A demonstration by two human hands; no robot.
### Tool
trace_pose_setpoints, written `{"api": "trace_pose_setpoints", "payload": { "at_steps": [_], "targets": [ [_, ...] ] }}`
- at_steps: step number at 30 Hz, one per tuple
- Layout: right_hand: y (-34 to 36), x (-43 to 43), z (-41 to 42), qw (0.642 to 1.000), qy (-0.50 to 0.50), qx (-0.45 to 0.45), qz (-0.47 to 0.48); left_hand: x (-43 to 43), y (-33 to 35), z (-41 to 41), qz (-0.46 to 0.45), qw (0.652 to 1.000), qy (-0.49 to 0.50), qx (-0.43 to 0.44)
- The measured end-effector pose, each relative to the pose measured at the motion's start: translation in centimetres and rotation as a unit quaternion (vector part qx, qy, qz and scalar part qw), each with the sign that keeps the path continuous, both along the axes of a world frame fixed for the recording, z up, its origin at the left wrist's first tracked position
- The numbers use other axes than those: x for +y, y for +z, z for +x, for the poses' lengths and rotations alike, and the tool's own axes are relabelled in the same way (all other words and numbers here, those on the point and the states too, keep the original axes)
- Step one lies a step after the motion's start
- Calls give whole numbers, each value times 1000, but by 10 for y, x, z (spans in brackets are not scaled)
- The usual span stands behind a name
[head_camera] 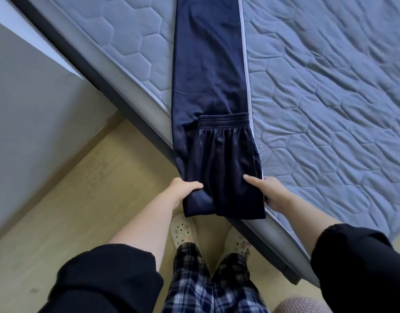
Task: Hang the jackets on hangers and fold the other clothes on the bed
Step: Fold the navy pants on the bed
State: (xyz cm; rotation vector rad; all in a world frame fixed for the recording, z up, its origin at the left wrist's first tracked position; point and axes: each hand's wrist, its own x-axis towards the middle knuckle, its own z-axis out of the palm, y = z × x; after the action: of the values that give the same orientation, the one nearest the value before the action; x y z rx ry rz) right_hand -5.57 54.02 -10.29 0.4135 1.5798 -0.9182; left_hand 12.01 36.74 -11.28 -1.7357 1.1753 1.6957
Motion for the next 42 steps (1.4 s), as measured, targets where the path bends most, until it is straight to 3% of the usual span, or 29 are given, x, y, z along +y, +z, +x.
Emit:
{"api": "trace_pose_setpoints", "payload": {
  "at_steps": [3,6,11,15,20,23,25,27,30,32,35,39,42],
  "targets": [
    [18,-1,-3,999,-23,-32,-6,-2,21,-4,2,1000,23,7],
    [39,6,1,999,17,-37,25,-3,45,3,30,1000,8,-7],
    [69,36,28,981,106,-92,134,7,79,29,169,984,-25,-59],
    [88,31,29,980,99,-84,150,7,93,30,173,982,52,-63],
    [107,-9,-10,995,-17,-88,35,-31,105,7,144,957,229,104],
    [111,-33,-34,979,-162,-88,-86,-57,107,-11,109,915,350,168],
    [107,-40,-47,970,-175,-77,-151,-67,105,-18,92,893,385,215],
    [99,-41,-53,975,-136,-66,-165,-71,99,-24,57,904,356,230],
    [85,-46,-56,996,-5,44,-80,-68,86,-33,-77,971,145,171],
    [73,-50,-57,988,75,136,-15,-67,78,-40,-132,978,71,143],
    [57,-55,-66,974,75,210,33,-71,67,-47,-165,977,37,132],
    [40,-61,-73,985,33,158,62,-79,49,-58,-149,978,19,142],
    [28,-64,-71,994,-1,106,33,-79,37,-66,-145,979,11,140]
  ]
}}
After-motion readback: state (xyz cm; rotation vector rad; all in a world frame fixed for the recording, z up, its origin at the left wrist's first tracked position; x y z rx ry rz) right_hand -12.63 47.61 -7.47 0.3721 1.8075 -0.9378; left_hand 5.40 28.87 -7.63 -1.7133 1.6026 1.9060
